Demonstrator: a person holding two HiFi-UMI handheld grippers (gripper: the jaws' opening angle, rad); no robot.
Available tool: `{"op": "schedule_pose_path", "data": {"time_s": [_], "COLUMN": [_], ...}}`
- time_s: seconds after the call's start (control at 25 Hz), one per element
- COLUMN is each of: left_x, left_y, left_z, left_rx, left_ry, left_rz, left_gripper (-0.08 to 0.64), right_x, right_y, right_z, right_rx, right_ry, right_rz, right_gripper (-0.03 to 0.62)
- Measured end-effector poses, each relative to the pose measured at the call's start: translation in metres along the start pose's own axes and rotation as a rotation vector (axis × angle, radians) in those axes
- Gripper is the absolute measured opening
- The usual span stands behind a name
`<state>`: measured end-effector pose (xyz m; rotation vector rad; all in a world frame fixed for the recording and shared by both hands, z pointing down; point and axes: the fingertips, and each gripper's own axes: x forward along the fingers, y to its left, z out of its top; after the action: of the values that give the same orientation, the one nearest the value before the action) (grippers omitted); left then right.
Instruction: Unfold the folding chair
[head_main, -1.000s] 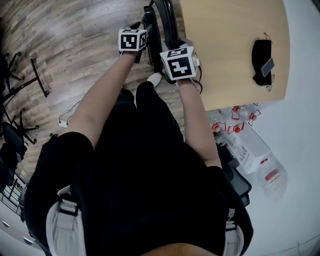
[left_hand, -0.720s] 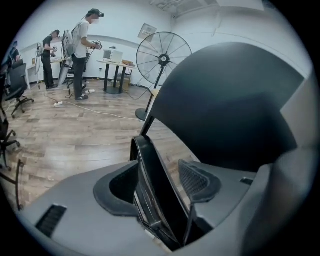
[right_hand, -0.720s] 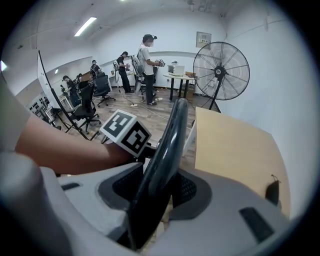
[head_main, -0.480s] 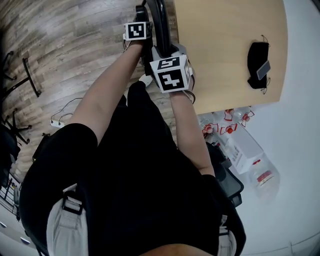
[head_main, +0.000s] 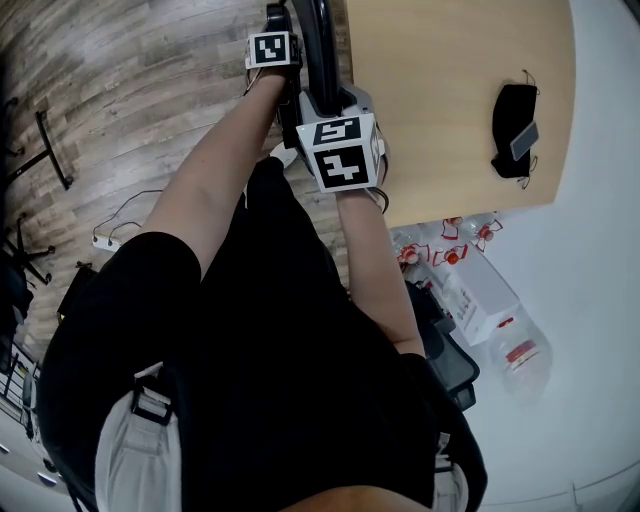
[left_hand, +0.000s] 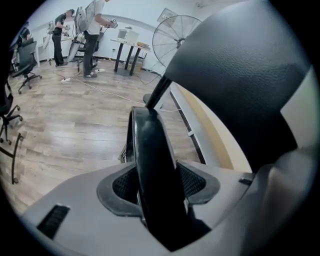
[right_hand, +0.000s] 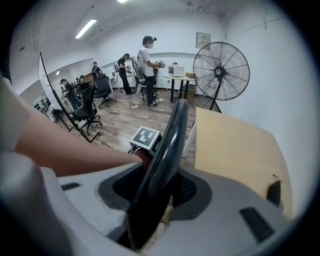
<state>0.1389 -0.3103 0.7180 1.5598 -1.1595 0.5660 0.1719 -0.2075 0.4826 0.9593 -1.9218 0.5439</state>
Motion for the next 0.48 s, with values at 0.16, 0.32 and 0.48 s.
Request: {"op": "schedule_pose_path", "data": {"time_s": [0.16, 0.32, 0.48], "left_x": [-0.003, -0.015, -0.023], "left_y": [-0.002, 0.011, 0.026], "left_z": [-0.001, 0.008, 0.007], "left_rx": [0.014, 0.025, 0.017], "left_ry": [-0.003, -0.025, -0.022], "left_rz": [-0.022, -0.004, -0.009], "left_gripper": [0.17, 0.169, 0.169], "right_x": [-0.001, 0.002, 0.003], "right_y": [-0.003, -0.008, -0.003], "right_z": [-0.003, -0.005, -0.006], "right_rx": [-0.003, 0.007, 0.027], "right_ry": [0.017, 0.034, 0.037], "right_rz": [-0.008, -0.012, -0.005], "right_gripper": [0.15, 0.15, 0.15]}}
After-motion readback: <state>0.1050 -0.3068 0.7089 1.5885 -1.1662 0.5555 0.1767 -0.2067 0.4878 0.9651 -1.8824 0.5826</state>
